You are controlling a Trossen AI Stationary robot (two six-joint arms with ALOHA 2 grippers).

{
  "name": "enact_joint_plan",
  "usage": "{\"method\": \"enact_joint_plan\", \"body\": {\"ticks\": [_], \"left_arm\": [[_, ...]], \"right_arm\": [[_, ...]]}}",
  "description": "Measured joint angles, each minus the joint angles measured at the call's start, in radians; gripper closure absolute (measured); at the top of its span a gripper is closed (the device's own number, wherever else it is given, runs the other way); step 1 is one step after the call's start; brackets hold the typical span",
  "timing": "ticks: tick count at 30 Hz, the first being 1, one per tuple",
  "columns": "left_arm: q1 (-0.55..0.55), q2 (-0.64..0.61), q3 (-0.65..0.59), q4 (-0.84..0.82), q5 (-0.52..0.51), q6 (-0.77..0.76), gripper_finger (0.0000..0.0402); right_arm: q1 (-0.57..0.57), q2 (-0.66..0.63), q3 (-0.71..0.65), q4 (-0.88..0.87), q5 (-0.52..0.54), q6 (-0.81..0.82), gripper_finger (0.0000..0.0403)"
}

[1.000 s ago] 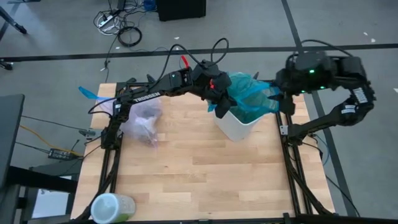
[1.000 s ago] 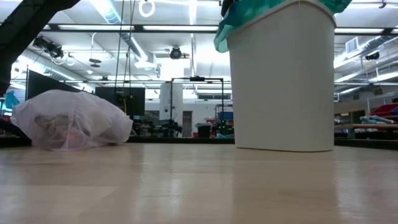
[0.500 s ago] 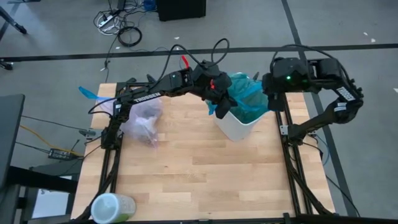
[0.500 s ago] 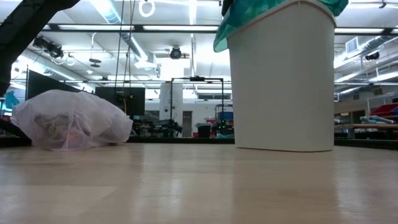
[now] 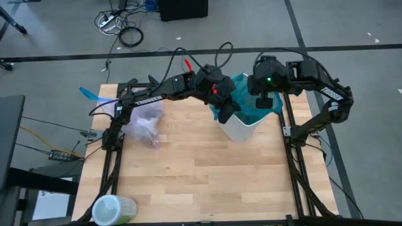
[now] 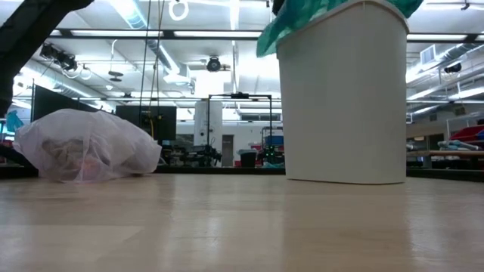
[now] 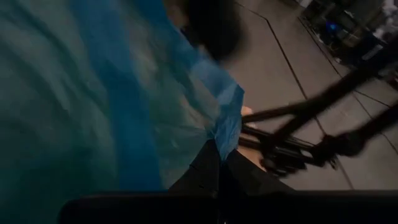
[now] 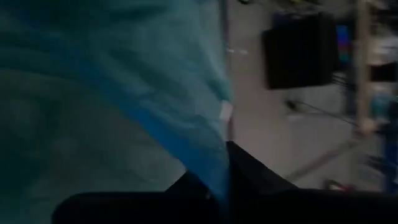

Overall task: Place trash/remove bag and relplace
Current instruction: Put the blue trash bag into the white trash bin

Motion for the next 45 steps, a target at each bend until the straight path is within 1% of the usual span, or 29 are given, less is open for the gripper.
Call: {"method": "enact_joint_plan", "body": {"ticks": [4,7,9,13,18,21,22,24,28,30,32,35,38,43,45], "left_arm": [[-0.050,0.000,0.000,-0.046,0.029,-0.017,0.0398],[-0.093,0.000,0.000,-0.082,0.050,-0.017,0.0398],[-0.125,0.000,0.000,-0.097,0.064,-0.017,0.0398],[-0.185,0.000,0.000,-0.152,0.092,-0.018,0.0398],[-0.229,0.000,0.000,-0.228,0.075,-0.019,0.0398],[-0.240,0.000,0.000,-0.286,0.059,-0.040,0.0398],[-0.240,-0.004,0.000,-0.310,0.047,-0.052,0.0398],[-0.236,-0.015,0.000,-0.394,0.031,-0.063,0.0398],[-0.232,-0.067,0.000,-0.460,-0.069,-0.046,0.0398],[-0.206,-0.098,0.000,-0.464,-0.100,-0.039,0.0398],[-0.174,-0.135,0.000,-0.452,-0.153,-0.029,0.0398],[-0.129,-0.180,0.004,-0.388,-0.211,-0.038,0.0398],[-0.104,-0.190,0.005,-0.333,-0.204,-0.040,0.0398],[-0.095,-0.178,0.002,-0.361,-0.196,-0.044,0.0398],[-0.107,-0.173,-0.003,-0.367,-0.181,-0.053,0.0398]], "right_arm": [[-0.012,-0.010,0.000,0.024,0.148,-0.034,0.0396],[-0.050,-0.049,0.000,0.010,0.180,-0.030,0.0401],[-0.081,-0.079,0.000,0.001,0.163,0.001,0.0402],[-0.150,-0.129,0.001,-0.036,0.087,0.080,0.0402],[-0.198,-0.173,0.001,-0.101,-0.020,0.181,0.0403],[-0.201,-0.184,0.001,-0.117,-0.020,0.209,0.0403],[-0.201,-0.184,0.001,-0.120,-0.003,0.215,0.0403],[-0.204,-0.181,0.001,-0.132,0.013,0.210,0.0403],[-0.220,-0.174,0.001,-0.134,0.007,0.209,0.0403],[-0.237,-0.166,0.001,-0.133,0.024,0.197,0.0403],[-0.254,-0.163,0.000,-0.134,0.031,0.185,0.0403],[-0.279,-0.163,0.001,-0.134,0.017,0.174,0.0403],[-0.308,-0.157,0.001,-0.137,-0.031,0.170,0.0403],[-0.330,-0.164,0.001,-0.145,-0.126,0.189,0.0403],[-0.331,-0.171,0.000,-0.143,-0.170,0.222,0.0403]]}}
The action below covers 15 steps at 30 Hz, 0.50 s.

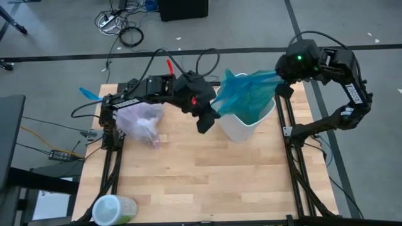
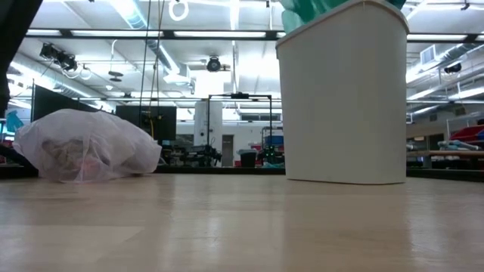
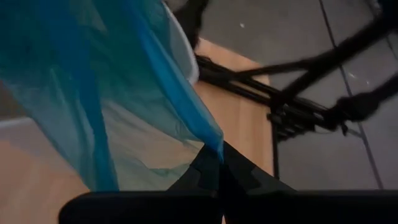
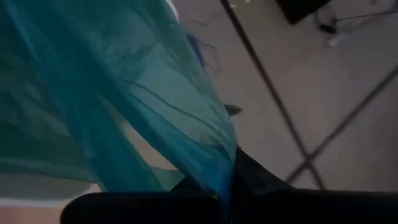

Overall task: Place trash/remove bag and relplace
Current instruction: Put the blue trash bag into the white trash bin

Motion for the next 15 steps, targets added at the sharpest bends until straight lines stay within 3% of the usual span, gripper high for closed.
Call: {"method": "enact_joint_plan", "body": {"ticks": [5,15], "left_arm": [[-0.053,0.004,-0.013,-0.059,0.018,0.017,0.0398],[-0.094,0.044,-0.032,-0.095,-0.050,0.089,0.0398]], "right_arm": [[0.000,-0.069,-0.043,0.002,-0.051,0.083,0.0403],[-0.001,-0.205,-0.359,0.000,-0.032,0.271,0.0403]]}}
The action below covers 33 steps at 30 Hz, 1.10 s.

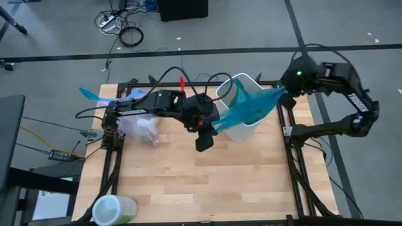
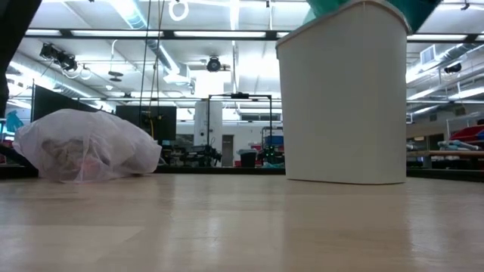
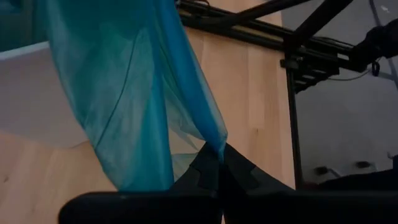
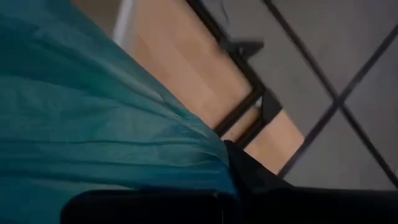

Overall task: Place trash/remove bag and relplace
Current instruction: Put the blue trash bag into the white trash bin

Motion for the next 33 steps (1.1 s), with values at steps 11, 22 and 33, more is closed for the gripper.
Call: {"method": "enact_joint_plan", "body": {"ticks": [11,22,33], "left_arm": [[-0.042,0.043,0.001,0.068,0.111,0.003,0.0398],[-0.052,0.114,0.000,0.034,0.009,0.083,0.0398],[-0.054,0.152,0.000,0.015,-0.026,0.067,0.0398]], "right_arm": [[0.012,-0.032,-0.077,0.005,-0.005,0.079,0.0403],[0.012,-0.043,-0.141,0.001,0.013,0.138,0.0403],[0.010,-0.045,-0.229,0.002,0.015,0.174,0.0403]]}}
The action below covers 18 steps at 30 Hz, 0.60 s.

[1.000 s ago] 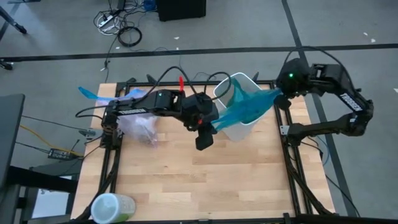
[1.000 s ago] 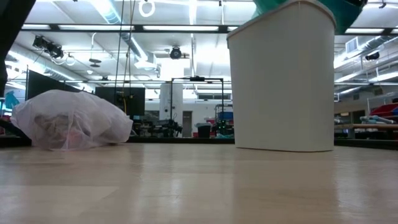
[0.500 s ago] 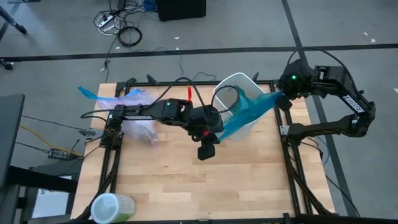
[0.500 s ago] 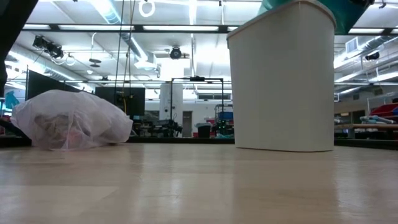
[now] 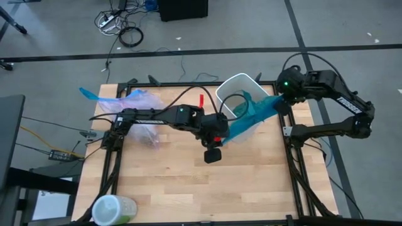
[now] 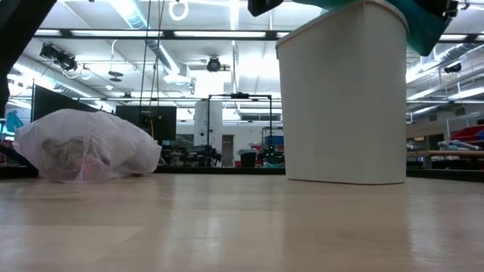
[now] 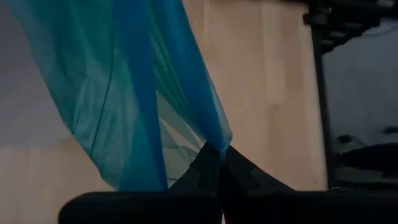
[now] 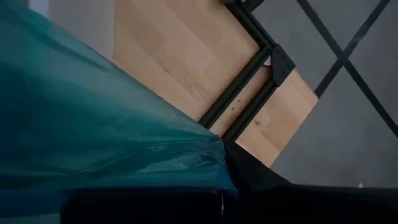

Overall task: Place trash/remove bag and relplace
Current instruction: Put the blue trash bag into the white trash bin

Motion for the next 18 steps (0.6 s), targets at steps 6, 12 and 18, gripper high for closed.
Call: {"method": "enact_joint_plan", "body": {"ticks": [6,12,18], "left_arm": [[-0.044,-0.005,0.019,0.017,0.027,-0.036,0.0398],[-0.054,0.000,0.016,0.000,-0.081,0.024,0.0398],[-0.025,-0.002,0.015,-0.014,-0.125,0.043,0.0398]], "right_arm": [[0.000,-0.028,0.023,0.003,0.000,0.008,0.0403],[-0.008,-0.029,0.023,0.007,0.027,0.009,0.0403],[-0.012,0.019,0.000,0.008,0.066,0.011,0.0403]]}}
